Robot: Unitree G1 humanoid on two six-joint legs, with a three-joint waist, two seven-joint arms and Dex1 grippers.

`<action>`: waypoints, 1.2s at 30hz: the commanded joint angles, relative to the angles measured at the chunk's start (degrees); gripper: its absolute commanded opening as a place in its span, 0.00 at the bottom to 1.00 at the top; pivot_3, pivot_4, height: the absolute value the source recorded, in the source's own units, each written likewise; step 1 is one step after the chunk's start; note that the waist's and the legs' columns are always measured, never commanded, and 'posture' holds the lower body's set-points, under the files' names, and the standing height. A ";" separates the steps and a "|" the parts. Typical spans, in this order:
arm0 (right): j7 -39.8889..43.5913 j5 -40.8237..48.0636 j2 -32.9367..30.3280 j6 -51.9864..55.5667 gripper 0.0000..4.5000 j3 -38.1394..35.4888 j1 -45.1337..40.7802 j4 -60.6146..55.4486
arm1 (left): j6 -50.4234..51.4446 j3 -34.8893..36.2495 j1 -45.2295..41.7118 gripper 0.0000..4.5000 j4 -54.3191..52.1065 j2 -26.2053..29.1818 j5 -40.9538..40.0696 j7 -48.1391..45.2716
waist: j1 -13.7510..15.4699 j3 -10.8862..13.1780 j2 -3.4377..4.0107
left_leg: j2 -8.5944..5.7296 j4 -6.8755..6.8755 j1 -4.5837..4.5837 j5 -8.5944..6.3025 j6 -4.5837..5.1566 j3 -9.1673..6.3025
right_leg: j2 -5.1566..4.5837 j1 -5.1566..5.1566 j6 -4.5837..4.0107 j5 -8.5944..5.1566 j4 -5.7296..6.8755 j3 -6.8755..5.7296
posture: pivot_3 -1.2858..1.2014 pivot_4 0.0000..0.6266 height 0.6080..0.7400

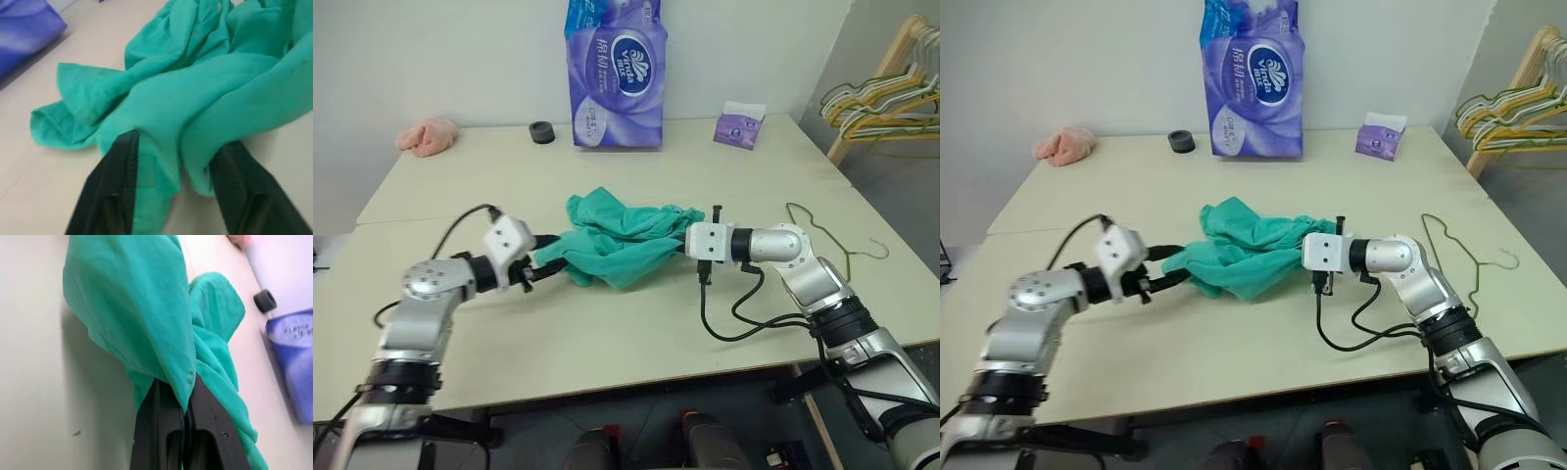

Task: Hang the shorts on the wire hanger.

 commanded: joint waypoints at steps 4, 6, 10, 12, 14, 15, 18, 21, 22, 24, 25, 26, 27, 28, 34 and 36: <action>-1.62 -1.48 -0.58 2.75 0.00 -1.35 -0.26 -2.28 | 12.52 2.10 6.63 1.00 -18.65 6.07 -9.64 -4.13 | 0.55 0.05 0.08 | -0.06 0.01 0.07 0.00 0.00 0.02 | -0.04 0.10 0.00 0.00 -0.06 0.00 | 0.50 0.14 1.00; -1.36 -1.58 -0.58 2.41 0.00 -1.15 -0.21 -2.33 | 9.49 -0.57 5.32 1.00 -17.32 4.83 -5.62 -2.10 | 1.20 0.05 0.08 | -0.09 0.01 0.14 0.00 0.00 0.03 | -0.04 0.17 0.00 0.00 -0.05 0.00 | 0.50 0.14 1.00; 0.25 -1.04 -0.91 2.36 0.00 -1.20 0.29 -3.88 | 1.17 -7.24 0.40 1.00 -10.99 1.43 3.29 0.92 | 2.32 0.05 0.09 | -0.07 0.02 0.20 0.02 0.00 0.00 | 0.05 0.23 -0.02 -0.01 -0.03 -0.04 | 0.49 0.14 1.00; 0.97 -0.63 -1.07 2.61 0.00 -1.33 0.39 -4.70 | -3.25 -9.40 -2.13 1.00 -7.16 -0.59 7.02 2.53 | 2.59 0.05 0.09 | -0.07 0.04 0.19 0.02 0.00 0.04 | 0.10 0.23 -0.03 -0.01 -0.05 -0.05 | 0.49 0.14 1.00; 1.88 0.12 -1.25 3.60 0.00 -1.58 0.92 -6.50 | -5.61 -11.03 -4.69 1.00 -3.94 -3.41 8.57 3.63 | 2.65 0.05 0.08 | -0.07 0.04 0.19 0.02 0.00 0.13 | 0.10 0.21 -0.02 -0.01 -0.06 -0.05 | 0.49 0.14 1.00; 2.20 0.49 -1.25 4.31 0.00 -1.73 1.20 -7.47 | -6.66 -11.82 -5.66 1.00 -2.53 -4.45 9.38 3.92 | 2.67 0.05 0.08 | -0.07 0.04 0.18 0.02 0.00 0.15 | 0.09 0.20 -0.02 -0.01 -0.07 -0.05 | 0.48 0.14 1.00; 2.39 1.86 -1.02 7.24 0.00 -2.48 1.73 -10.15 | -7.89 -14.08 -6.55 1.00 -0.50 -6.22 10.70 2.95 | 2.53 0.05 0.08 | -0.07 0.05 0.16 0.02 0.00 0.21 | 0.08 0.18 0.00 0.00 -0.07 -0.03 | 0.48 0.14 1.00; 2.22 3.23 -0.91 10.20 0.00 -3.51 1.51 -12.03 | -8.31 -15.51 -5.66 1.00 -0.58 -5.94 11.73 1.84 | 1.75 0.05 0.08 | -0.06 0.05 0.16 0.01 0.01 0.21 | 0.08 0.17 0.00 0.00 -0.06 0.00 | 0.47 0.14 1.00; 2.32 4.03 -0.95 11.63 0.00 -3.98 1.48 -12.89 | -8.84 -15.40 -5.29 1.00 -0.34 -5.57 12.30 2.03 | 1.52 0.05 0.08 | -0.06 0.04 0.17 0.01 0.01 0.21 | 0.08 0.16 0.00 0.00 -0.04 0.00 | 0.47 0.14 1.00; 2.53 5.56 -1.16 14.36 0.00 -4.75 1.61 -14.57 | -9.91 -14.48 -4.72 1.00 0.47 -4.81 13.44 2.89 | 1.30 0.05 0.08 | -0.03 0.04 0.17 0.01 0.01 0.18 | 0.08 0.16 0.00 0.00 -0.03 0.01 | 0.47 0.13 1.00; 2.60 6.32 -1.28 15.85 0.00 -5.31 1.71 -15.46 | -10.53 -13.69 -4.43 1.00 1.28 -4.22 14.16 3.63 | 1.23 0.05 0.08 | -0.02 0.04 0.17 0.01 0.01 0.16 | 0.08 0.16 0.00 0.00 -0.03 0.01 | 0.47 0.13 1.00; 2.70 6.99 -1.48 17.19 0.00 -5.80 1.86 -16.34 | -11.19 -13.02 -4.11 1.00 2.08 -3.66 14.86 4.40 | 1.20 0.05 0.08 | -0.02 0.04 0.17 0.01 0.01 0.13 | 0.08 0.15 0.00 0.00 -0.03 0.01 | 0.47 0.13 1.00; 2.93 7.73 -1.80 18.51 0.00 -6.31 2.00 -17.28 | -12.29 -12.49 -3.70 1.00 3.20 -2.83 15.78 5.09 | 1.18 0.05 0.08 | -0.02 0.03 0.17 0.01 0.01 0.12 | 0.08 0.15 0.00 0.00 -0.02 0.00 | 0.47 0.13 1.00; 3.09 8.32 -2.07 19.67 0.00 -6.73 2.10 -18.09 | -13.45 -12.23 -3.37 1.00 4.22 -2.14 16.71 5.74 | 1.18 0.05 0.08 | -0.02 0.03 0.17 0.01 0.01 0.11 | 0.08 0.15 0.00 0.00 -0.03 0.00 | 0.47 0.13 1.00; 4.17 11.28 -2.94 24.83 0.00 -7.41 2.31 -22.09 | -19.72 -14.07 -3.97 0.80 9.72 -2.23 20.48 7.43 | 1.51 0.04 0.08 | -0.04 0.04 0.15 0.01 0.01 0.12 | 0.04 0.15 0.00 0.00 -0.04 -0.01 | 0.47 0.12 1.00; 4.51 11.94 -3.11 25.85 0.00 -7.16 2.40 -23.21 | -20.73 -14.75 -4.60 0.66 10.41 -2.86 20.93 7.12 | 1.69 0.04 0.07 | -0.05 0.05 0.14 0.01 0.01 0.12 | 0.01 0.15 0.00 0.00 -0.04 -0.01 | 0.47 0.12 1.00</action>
